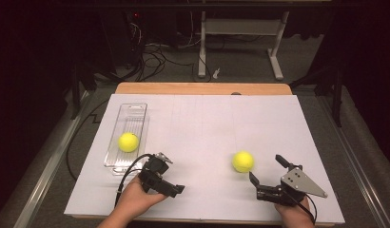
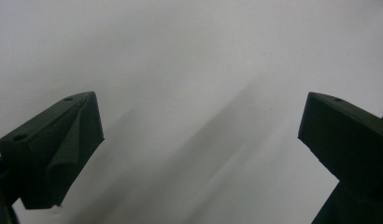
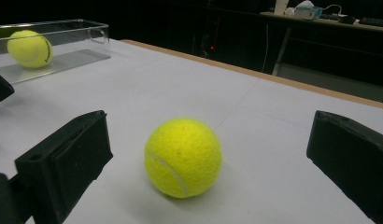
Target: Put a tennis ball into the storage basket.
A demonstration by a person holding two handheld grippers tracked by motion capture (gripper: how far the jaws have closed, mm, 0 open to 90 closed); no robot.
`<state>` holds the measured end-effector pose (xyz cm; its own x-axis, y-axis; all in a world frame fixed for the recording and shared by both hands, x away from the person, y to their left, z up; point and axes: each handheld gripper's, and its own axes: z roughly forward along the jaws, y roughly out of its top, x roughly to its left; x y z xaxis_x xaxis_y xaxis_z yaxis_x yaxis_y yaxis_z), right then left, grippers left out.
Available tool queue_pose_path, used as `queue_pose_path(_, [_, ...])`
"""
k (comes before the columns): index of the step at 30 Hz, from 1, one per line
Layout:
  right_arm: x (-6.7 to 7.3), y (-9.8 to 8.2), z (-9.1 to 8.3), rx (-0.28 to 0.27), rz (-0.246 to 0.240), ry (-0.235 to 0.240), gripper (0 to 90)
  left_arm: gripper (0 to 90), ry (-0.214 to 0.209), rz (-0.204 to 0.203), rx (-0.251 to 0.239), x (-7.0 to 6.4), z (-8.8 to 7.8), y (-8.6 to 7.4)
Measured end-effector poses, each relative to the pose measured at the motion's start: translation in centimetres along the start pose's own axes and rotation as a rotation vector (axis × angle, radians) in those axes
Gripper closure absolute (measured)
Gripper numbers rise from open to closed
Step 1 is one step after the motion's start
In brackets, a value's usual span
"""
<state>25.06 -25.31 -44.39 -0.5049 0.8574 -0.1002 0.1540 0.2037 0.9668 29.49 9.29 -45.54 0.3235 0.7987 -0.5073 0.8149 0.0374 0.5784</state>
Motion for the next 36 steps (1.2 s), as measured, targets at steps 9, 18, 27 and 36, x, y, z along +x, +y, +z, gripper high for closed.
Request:
queue_pose_path(9, [0.3, 0.0, 0.4, 0.009, 0.011, 0.006, 0.4, 0.9, 0.012, -0.013, 0.004, 1.0, -0.4, -0.1])
queue_pose_path(18, [0.9, 0.0, 1.0, 0.022, 0.004, 0.011, 0.4, 0.9, 0.004, -0.008, -0.002, 0.8, -0.7, 0.1])
queue_pose_path(27, [1.5, 0.5, 1.3, 0.034, 0.021, 0.003, 0.3, 0.8, -0.015, -0.016, -0.009, 0.4, -1.2, 0.1])
queue_pose_path(36, [1.9, 0.8, 2.1, 0.124, 0.021, 0.031, 0.2, 0.9, 0.000, -0.008, -0.020, 0.1, -1.3, 0.2])
